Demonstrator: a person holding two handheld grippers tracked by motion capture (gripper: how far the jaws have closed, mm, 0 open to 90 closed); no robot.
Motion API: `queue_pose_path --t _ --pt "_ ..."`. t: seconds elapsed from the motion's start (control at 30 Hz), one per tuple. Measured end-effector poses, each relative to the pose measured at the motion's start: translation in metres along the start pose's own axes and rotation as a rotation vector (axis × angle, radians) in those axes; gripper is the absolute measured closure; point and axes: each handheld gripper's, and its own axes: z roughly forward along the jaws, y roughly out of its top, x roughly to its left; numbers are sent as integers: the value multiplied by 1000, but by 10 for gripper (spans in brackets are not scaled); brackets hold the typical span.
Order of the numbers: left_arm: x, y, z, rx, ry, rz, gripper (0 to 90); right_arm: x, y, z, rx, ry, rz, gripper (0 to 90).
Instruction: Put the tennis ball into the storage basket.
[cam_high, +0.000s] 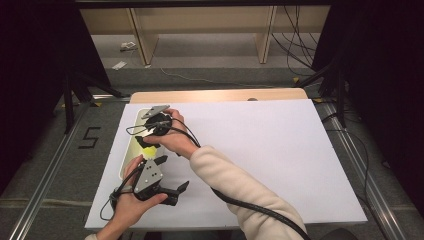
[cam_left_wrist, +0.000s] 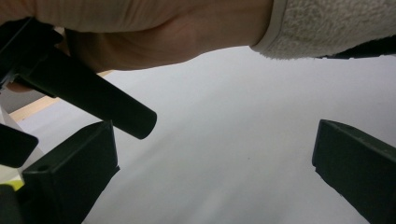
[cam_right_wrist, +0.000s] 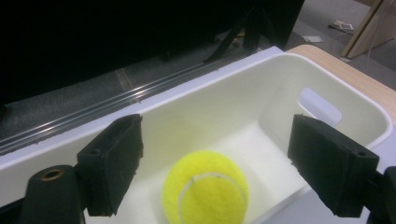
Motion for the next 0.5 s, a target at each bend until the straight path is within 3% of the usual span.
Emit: queue_pose_path --t 0.5 --pt "0 0 0 1 0 1 0 -9 -5 -18 -20 -16 14 187"
